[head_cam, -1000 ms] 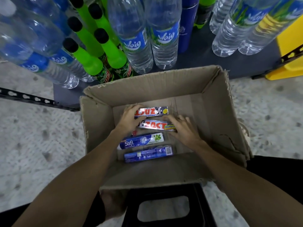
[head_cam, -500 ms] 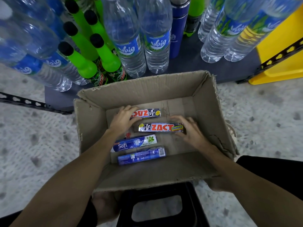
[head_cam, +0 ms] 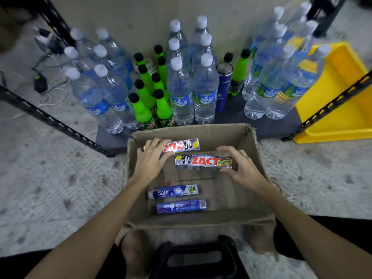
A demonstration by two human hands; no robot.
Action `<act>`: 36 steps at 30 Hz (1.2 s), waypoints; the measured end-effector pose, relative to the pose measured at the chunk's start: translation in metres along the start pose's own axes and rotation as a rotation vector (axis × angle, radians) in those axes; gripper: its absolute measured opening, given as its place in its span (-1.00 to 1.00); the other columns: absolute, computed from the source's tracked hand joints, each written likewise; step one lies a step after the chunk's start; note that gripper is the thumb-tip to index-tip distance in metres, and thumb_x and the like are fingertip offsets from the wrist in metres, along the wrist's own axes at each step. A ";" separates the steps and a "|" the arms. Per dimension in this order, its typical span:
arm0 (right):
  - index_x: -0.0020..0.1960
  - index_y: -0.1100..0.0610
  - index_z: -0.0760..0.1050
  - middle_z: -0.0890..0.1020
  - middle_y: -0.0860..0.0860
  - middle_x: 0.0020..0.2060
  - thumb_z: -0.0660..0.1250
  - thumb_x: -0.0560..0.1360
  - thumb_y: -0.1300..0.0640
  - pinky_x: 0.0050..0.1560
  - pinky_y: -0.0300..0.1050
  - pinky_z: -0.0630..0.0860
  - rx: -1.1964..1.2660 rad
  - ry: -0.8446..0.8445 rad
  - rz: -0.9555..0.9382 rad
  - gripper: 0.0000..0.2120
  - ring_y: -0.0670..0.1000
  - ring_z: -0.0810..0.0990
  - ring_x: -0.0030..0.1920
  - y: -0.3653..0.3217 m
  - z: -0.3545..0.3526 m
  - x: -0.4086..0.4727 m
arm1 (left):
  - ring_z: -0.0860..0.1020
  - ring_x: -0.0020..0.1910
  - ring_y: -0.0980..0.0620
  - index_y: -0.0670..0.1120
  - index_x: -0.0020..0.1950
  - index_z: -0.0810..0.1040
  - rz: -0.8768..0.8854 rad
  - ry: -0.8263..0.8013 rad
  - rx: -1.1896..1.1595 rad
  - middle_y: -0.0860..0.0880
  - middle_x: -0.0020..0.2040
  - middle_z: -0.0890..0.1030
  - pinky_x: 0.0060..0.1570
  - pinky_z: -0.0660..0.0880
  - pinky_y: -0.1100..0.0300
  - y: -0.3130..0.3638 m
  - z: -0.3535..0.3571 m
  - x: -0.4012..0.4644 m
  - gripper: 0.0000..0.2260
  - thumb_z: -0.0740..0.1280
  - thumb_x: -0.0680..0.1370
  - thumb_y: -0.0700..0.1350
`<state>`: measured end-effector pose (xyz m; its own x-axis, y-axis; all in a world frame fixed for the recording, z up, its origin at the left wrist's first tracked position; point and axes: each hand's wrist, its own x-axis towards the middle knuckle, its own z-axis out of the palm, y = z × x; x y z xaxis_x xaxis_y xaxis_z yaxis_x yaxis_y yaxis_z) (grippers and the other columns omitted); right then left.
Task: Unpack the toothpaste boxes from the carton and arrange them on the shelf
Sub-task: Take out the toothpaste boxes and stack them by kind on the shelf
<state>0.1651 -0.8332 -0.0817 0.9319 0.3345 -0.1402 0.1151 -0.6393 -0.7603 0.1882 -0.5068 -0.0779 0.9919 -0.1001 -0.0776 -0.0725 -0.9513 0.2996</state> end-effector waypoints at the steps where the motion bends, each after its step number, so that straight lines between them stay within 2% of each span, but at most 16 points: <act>1: 0.39 -0.25 0.33 0.58 -0.21 0.10 0.49 0.46 0.13 0.33 0.04 0.38 -0.002 0.029 -0.023 -0.38 -0.20 0.38 0.15 -0.011 -0.011 -0.001 | 0.41 0.28 -0.01 0.15 0.43 0.44 0.008 0.043 0.009 0.09 0.29 0.50 0.17 0.39 -0.15 0.004 -0.014 -0.003 -0.59 0.20 0.62 0.25; 3: 0.37 -0.23 0.37 0.59 -0.22 0.10 0.51 0.44 0.15 0.31 -0.13 0.37 -0.022 0.096 -0.086 -0.39 -0.18 0.41 0.18 -0.036 -0.036 -0.004 | 0.43 0.28 -0.01 0.14 0.43 0.44 0.031 0.128 0.023 0.09 0.29 0.50 0.18 0.39 -0.16 0.010 -0.044 -0.010 -0.58 0.19 0.62 0.25; 6: 0.38 -0.19 0.38 0.57 -0.28 0.17 0.53 0.43 0.19 0.25 -0.20 0.39 -0.053 0.173 -0.196 -0.36 -0.09 0.46 0.20 -0.076 -0.078 -0.011 | 0.43 0.24 -0.02 0.13 0.42 0.46 0.060 0.258 0.012 0.08 0.23 0.50 0.11 0.38 -0.11 0.019 -0.096 -0.017 -0.58 0.22 0.61 0.24; 9: 0.41 -0.12 0.40 0.59 -0.16 0.14 0.53 0.46 0.22 0.17 -0.38 0.40 -0.002 0.224 -0.250 -0.38 -0.14 0.50 0.24 -0.120 -0.124 -0.021 | 0.40 0.20 0.02 0.12 0.42 0.46 0.129 0.392 0.047 0.09 0.22 0.49 0.06 0.33 -0.02 0.030 -0.152 -0.023 -0.60 0.23 0.62 0.20; 13: 0.39 -0.16 0.41 0.58 -0.13 0.22 0.54 0.44 0.20 0.22 -0.23 0.47 -0.039 0.298 -0.337 -0.38 -0.15 0.53 0.28 -0.175 -0.188 -0.037 | 0.41 0.18 0.05 0.14 0.42 0.46 0.207 0.551 0.132 0.12 0.21 0.47 0.05 0.29 0.03 0.049 -0.228 -0.034 -0.62 0.23 0.63 0.21; 15: 0.39 -0.17 0.42 0.57 -0.15 0.27 0.54 0.44 0.20 0.17 -0.32 0.47 -0.041 0.319 -0.383 -0.38 -0.14 0.54 0.29 -0.201 -0.217 -0.047 | 0.42 0.20 0.04 0.17 0.42 0.45 0.214 0.613 0.139 0.13 0.22 0.47 0.05 0.30 0.02 0.059 -0.263 -0.039 -0.61 0.20 0.62 0.22; 18: 0.38 -0.14 0.45 0.59 -0.14 0.23 0.51 0.42 0.18 0.04 -0.47 0.38 -0.089 0.399 -0.452 -0.41 -0.20 0.53 0.21 -0.233 -0.258 -0.061 | 0.42 0.20 0.04 0.17 0.42 0.44 0.235 0.714 0.109 0.12 0.23 0.48 0.08 0.33 0.00 0.077 -0.310 -0.048 -0.60 0.16 0.62 0.23; 22: 0.38 -0.18 0.48 0.56 -0.19 0.19 0.49 0.40 0.11 0.06 -0.32 0.43 -0.113 0.471 -0.526 -0.42 -0.12 0.54 0.20 -0.265 -0.307 -0.071 | 0.44 0.17 0.05 0.16 0.41 0.47 0.272 0.839 0.038 0.15 0.21 0.49 0.14 0.37 -0.06 0.105 -0.365 -0.052 -0.62 0.23 0.60 0.19; 25: 0.35 -0.10 0.53 0.56 -0.10 0.15 0.51 0.40 0.20 0.05 -0.40 0.45 -0.102 0.541 -0.578 -0.44 -0.15 0.55 0.19 -0.279 -0.338 -0.064 | 0.43 0.20 0.05 0.18 0.40 0.47 0.304 0.895 0.010 0.17 0.20 0.48 0.16 0.37 -0.04 0.121 -0.398 -0.040 -0.63 0.26 0.60 0.17; 27: 0.34 -0.11 0.55 0.56 -0.07 0.17 0.51 0.41 0.22 0.12 -0.39 0.46 -0.109 0.577 -0.597 -0.45 -0.13 0.55 0.23 -0.284 -0.359 -0.053 | 0.42 0.19 0.07 0.19 0.39 0.47 0.311 0.921 -0.027 0.18 0.19 0.47 0.15 0.37 -0.01 0.131 -0.417 -0.023 -0.65 0.30 0.61 0.17; 32: 0.28 -0.20 0.54 0.56 -0.17 0.17 0.55 0.41 0.19 0.17 -0.38 0.44 -0.159 0.696 -0.589 -0.48 -0.14 0.54 0.22 -0.285 -0.417 0.002 | 0.41 0.13 0.10 0.20 0.32 0.51 0.292 0.927 -0.080 0.21 0.07 0.45 0.13 0.41 -0.09 0.151 -0.454 0.049 -0.68 0.38 0.56 0.13; 36: 0.26 -0.11 0.55 0.56 0.00 0.14 0.55 0.42 0.22 0.16 -0.21 0.45 -0.185 0.758 -0.509 -0.52 -0.06 0.55 0.12 -0.277 -0.459 0.060 | 0.44 0.14 0.07 0.16 0.30 0.52 0.232 0.853 -0.086 0.14 0.12 0.52 0.17 0.39 -0.09 0.162 -0.469 0.115 -0.68 0.37 0.57 0.15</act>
<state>0.3470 -0.9544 0.4118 0.7226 0.1044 0.6834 0.5634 -0.6617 -0.4946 0.3392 -0.5354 0.4076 0.6955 -0.0034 0.7186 -0.3070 -0.9056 0.2928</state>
